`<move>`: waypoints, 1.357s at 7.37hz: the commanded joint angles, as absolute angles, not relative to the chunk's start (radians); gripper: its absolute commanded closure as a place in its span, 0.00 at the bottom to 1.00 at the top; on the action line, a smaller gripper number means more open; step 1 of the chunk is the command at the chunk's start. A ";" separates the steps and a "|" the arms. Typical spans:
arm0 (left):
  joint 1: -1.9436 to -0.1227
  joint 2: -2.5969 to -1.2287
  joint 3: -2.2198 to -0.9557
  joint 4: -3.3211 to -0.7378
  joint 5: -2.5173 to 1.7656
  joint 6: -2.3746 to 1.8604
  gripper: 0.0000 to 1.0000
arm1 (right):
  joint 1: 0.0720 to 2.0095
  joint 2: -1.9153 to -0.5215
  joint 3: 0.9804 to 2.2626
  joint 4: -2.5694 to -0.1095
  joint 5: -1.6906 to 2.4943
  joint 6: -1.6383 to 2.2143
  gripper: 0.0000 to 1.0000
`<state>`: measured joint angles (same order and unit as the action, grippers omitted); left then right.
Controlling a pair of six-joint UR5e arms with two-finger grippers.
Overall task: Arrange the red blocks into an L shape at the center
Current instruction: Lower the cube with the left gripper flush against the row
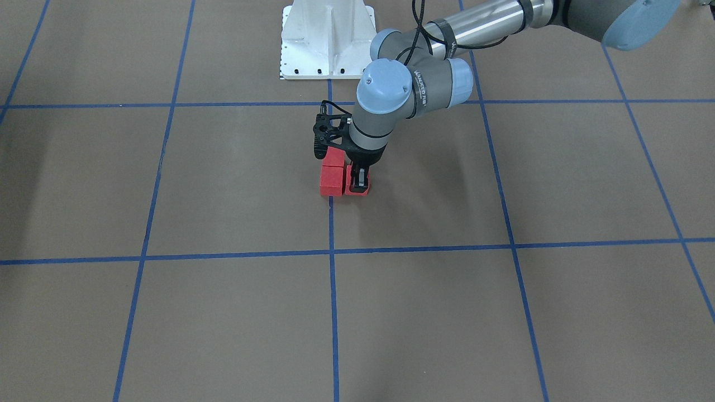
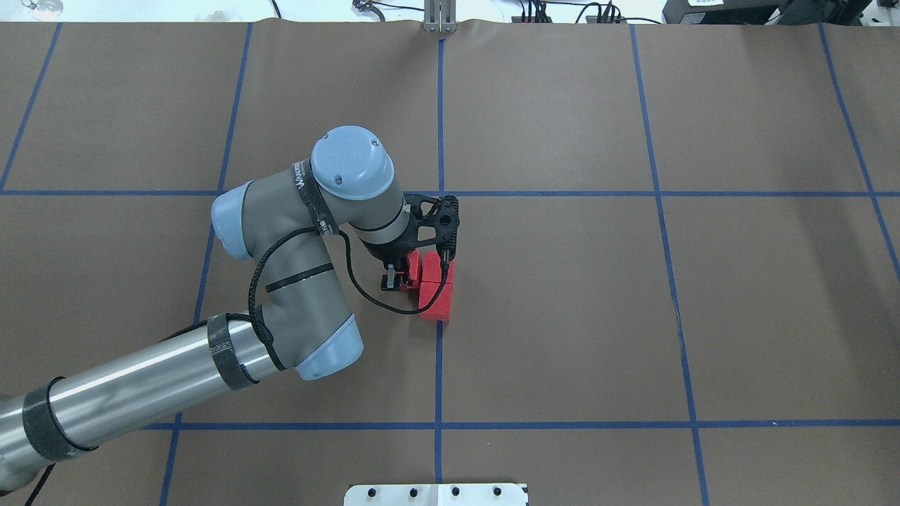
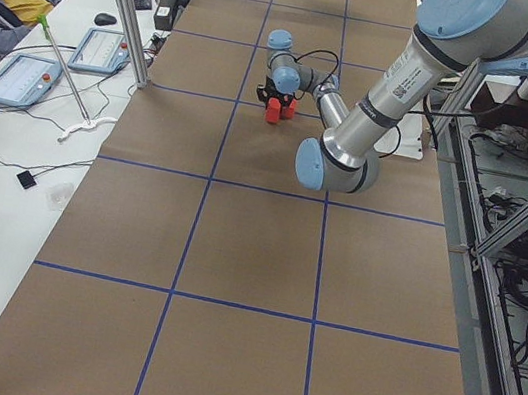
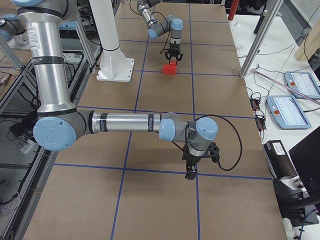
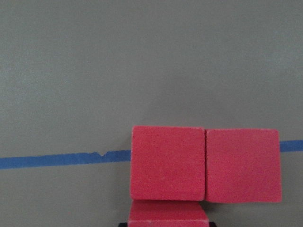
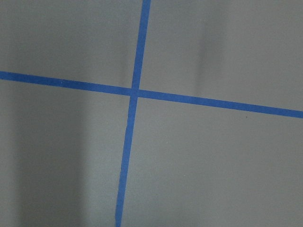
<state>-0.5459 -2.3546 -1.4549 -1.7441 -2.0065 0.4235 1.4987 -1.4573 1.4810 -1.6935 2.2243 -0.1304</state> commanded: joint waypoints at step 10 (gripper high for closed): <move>-0.537 -2.370 -1.431 -1.743 -2.005 0.403 0.51 | 1.499 -1.457 1.476 -1.694 2.224 -0.130 0.01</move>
